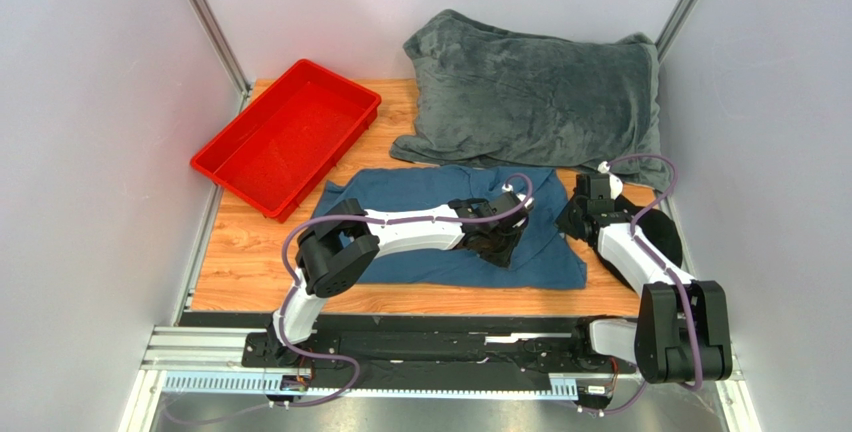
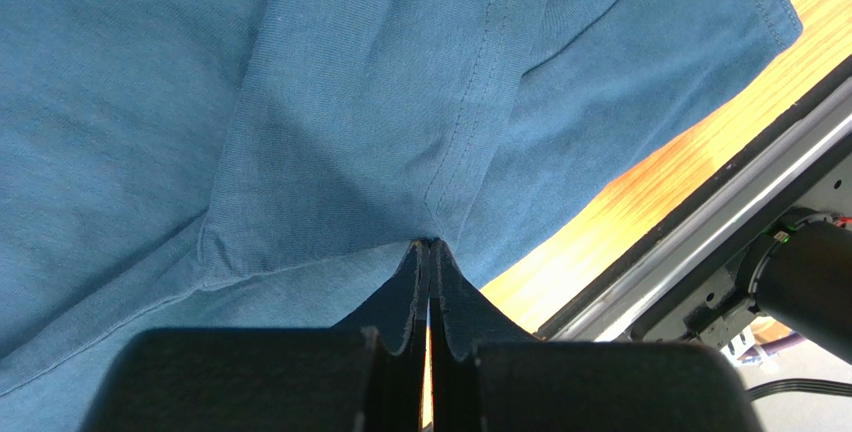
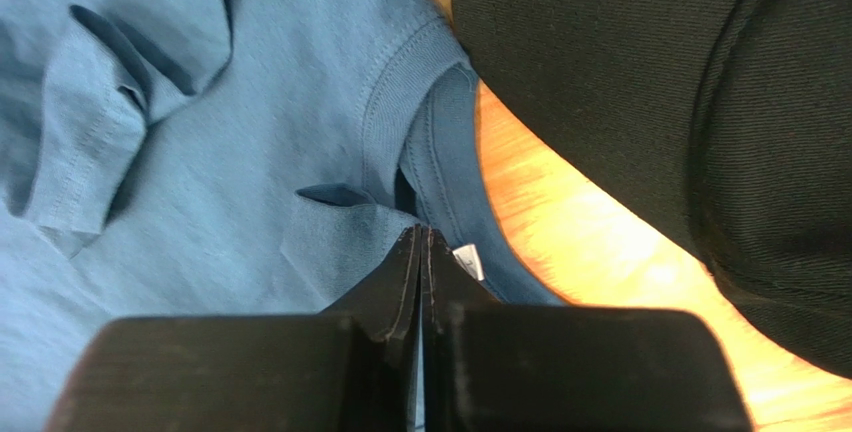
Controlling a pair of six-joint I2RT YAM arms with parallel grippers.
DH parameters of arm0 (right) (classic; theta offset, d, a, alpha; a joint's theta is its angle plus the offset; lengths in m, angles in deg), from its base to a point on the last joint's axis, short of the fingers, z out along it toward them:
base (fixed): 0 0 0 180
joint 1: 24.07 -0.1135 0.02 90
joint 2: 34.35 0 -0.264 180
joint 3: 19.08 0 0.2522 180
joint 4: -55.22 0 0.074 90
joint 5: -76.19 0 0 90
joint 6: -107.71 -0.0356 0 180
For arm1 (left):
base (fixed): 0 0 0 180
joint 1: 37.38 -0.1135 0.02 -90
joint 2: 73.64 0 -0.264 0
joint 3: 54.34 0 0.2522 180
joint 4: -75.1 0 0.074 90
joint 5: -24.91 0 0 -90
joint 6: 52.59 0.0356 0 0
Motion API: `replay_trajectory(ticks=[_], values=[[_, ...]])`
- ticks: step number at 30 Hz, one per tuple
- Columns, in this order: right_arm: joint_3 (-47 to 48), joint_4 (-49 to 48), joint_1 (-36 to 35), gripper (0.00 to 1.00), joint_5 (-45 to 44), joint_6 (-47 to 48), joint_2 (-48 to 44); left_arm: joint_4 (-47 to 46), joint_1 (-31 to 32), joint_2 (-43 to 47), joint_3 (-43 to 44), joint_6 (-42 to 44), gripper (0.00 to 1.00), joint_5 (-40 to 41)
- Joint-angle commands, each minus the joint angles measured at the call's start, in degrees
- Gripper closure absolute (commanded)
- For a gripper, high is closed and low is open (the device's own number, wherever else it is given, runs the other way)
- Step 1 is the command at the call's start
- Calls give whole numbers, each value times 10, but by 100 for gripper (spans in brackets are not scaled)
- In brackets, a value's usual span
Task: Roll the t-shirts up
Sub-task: Fold the T-shirt at the center of the board.
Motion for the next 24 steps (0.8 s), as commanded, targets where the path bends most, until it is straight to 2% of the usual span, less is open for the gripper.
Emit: replay_trajectory(ticks=[1, 12, 24], values=[[13, -27, 2, 100, 1, -7, -6, 4, -8, 37, 15, -8, 100, 8], [52, 16, 1, 100, 21, -18, -38, -6, -46, 76, -8, -19, 100, 15], [140, 10, -16, 100, 33, -20, 53, -21, -94, 69, -14, -30, 100, 11]])
